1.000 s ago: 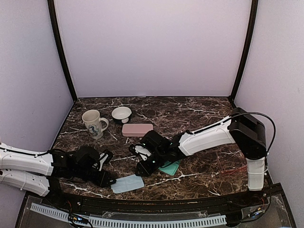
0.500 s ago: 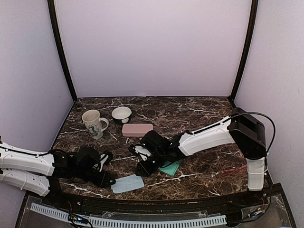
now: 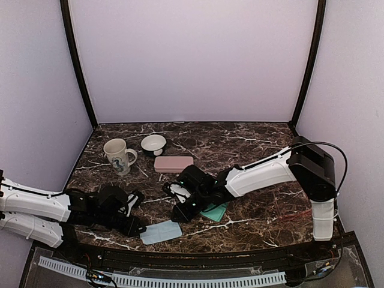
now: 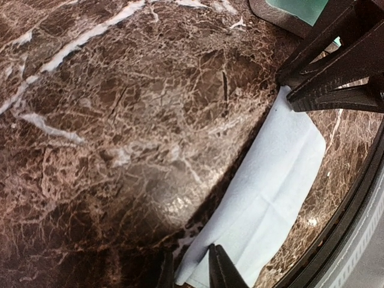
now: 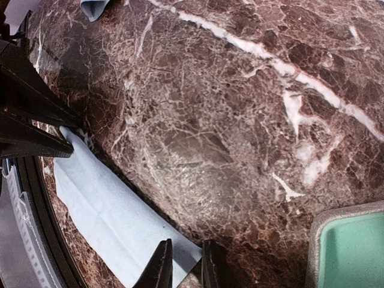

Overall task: Organize the sunglasses
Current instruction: Pick up the folded cleaning cloth from the center of the board.

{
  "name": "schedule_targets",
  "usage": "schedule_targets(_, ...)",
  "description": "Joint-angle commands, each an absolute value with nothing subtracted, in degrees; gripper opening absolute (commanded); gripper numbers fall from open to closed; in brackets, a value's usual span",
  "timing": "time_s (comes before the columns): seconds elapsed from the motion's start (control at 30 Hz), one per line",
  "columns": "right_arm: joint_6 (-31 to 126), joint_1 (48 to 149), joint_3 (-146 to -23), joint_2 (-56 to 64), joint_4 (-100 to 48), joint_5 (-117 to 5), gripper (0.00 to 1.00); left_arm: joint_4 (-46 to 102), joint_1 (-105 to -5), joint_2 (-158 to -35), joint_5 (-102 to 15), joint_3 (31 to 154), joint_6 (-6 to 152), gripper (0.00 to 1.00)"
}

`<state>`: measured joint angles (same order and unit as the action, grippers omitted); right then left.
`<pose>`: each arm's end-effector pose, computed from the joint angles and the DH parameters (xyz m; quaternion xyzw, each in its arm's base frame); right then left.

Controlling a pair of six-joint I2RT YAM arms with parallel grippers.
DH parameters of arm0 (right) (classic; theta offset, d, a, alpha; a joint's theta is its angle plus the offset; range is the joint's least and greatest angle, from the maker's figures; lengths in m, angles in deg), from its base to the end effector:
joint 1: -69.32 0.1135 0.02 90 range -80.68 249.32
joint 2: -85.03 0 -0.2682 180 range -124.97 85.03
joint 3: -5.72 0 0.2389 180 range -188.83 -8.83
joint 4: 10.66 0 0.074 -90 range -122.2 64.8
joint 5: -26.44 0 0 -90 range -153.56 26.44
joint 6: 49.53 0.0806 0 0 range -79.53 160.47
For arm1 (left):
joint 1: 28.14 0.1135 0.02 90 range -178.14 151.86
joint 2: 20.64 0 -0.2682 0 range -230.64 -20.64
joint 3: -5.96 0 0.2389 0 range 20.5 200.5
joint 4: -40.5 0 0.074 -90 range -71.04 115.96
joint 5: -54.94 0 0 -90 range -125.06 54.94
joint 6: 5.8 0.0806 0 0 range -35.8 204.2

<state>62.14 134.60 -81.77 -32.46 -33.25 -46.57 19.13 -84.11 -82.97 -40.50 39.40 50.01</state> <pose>0.1636 0.4118 0.1120 -0.3920 0.8522 0.3198 0.1339 0.1074 -0.1727 0.1170 0.1933 0.9194 -0.2719 0.2081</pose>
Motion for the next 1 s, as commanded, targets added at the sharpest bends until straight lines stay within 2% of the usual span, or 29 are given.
schedule_targets(0.0,62.2,135.0,-81.5,-34.0,-33.1,-45.7,0.18,19.1,-83.7,-83.2,-41.2,38.7,50.3,0.21)
schedule_targets(0.43,62.7,135.1,-81.4,-33.5,-32.6,-45.4,0.09,19.3,-83.7,-82.7,-41.2,38.3,49.8,0.15)
schedule_targets(0.8,64.5,134.3,-80.1,-31.7,-30.3,-44.6,0.0,21.1,-83.7,-82.6,-41.0,38.6,49.5,0.06)
schedule_targets(0.97,65.2,133.5,-78.7,-30.0,-29.3,-44.8,0.0,20.6,-83.7,-82.5,-40.0,40.0,50.3,0.0)
